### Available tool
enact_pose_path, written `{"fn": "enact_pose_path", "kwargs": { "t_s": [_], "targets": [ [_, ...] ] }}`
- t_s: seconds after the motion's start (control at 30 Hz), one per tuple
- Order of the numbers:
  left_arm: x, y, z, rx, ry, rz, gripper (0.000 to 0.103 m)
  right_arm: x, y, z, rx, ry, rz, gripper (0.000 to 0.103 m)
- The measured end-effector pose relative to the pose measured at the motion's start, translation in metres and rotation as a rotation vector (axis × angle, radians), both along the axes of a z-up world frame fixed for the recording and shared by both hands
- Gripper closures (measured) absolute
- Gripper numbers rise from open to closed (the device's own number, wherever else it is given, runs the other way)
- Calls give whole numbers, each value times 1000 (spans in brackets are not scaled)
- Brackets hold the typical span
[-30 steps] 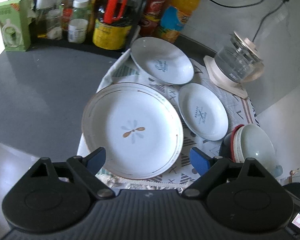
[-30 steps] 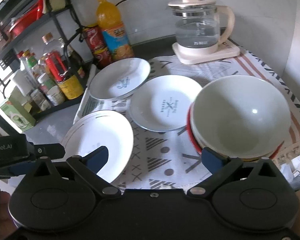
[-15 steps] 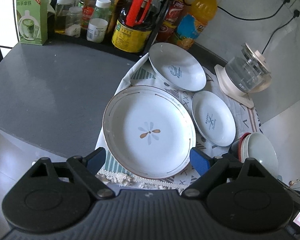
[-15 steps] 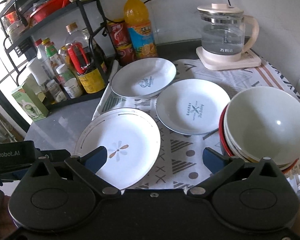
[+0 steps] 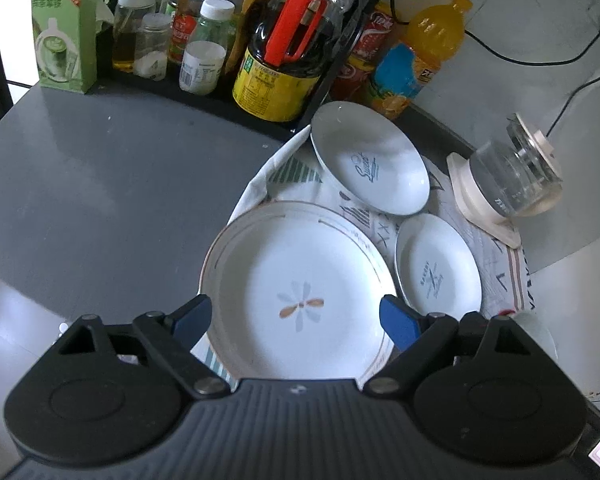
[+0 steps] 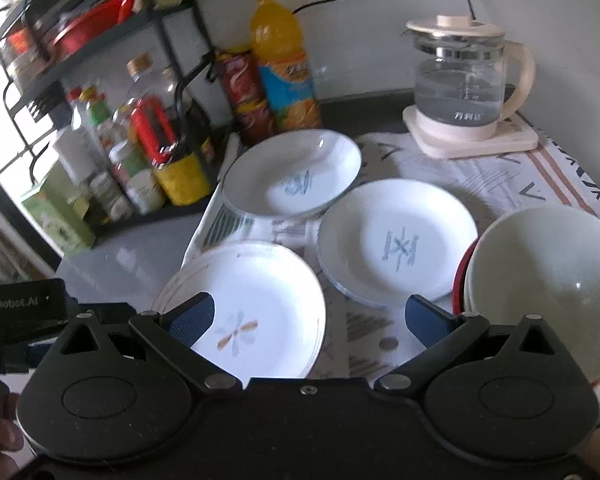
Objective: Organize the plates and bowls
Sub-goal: 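Pull both grippers back from the bowl stack toward the plates, then close both grippers on the rim of the white 'Sweet' plate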
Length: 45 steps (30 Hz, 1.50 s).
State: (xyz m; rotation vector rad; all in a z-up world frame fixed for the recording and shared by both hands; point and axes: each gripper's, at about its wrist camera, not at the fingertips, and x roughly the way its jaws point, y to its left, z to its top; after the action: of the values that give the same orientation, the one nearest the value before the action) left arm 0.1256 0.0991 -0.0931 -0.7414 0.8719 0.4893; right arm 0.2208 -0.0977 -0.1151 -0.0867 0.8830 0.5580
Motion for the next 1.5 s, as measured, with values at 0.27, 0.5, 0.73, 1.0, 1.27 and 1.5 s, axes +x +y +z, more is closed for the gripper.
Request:
{"fn": "enact_pose_path", "kwargs": {
  "t_s": [0.27, 0.5, 0.73, 1.0, 1.27, 1.5],
  "targets": [
    [34, 22, -7, -11, -20, 43, 15, 37, 13, -13, 19, 6, -45, 0],
    [68, 39, -16, -37, -46, 72, 17, 74, 30, -24, 29, 10, -77, 0],
    [108, 53, -35, -81, -41, 99, 29, 122, 44, -41, 50, 68, -99, 9],
    [146, 67, -62, -135, -23, 129, 48, 174, 54, -73, 32, 160, -132, 39],
    [172, 76, -82, -166, -4, 157, 58, 209, 66, -91, 22, 191, -116, 43],
    [183, 77, -95, -184, 12, 176, 64, 224, 78, -109, 11, 235, -87, 48]
  ]
}}
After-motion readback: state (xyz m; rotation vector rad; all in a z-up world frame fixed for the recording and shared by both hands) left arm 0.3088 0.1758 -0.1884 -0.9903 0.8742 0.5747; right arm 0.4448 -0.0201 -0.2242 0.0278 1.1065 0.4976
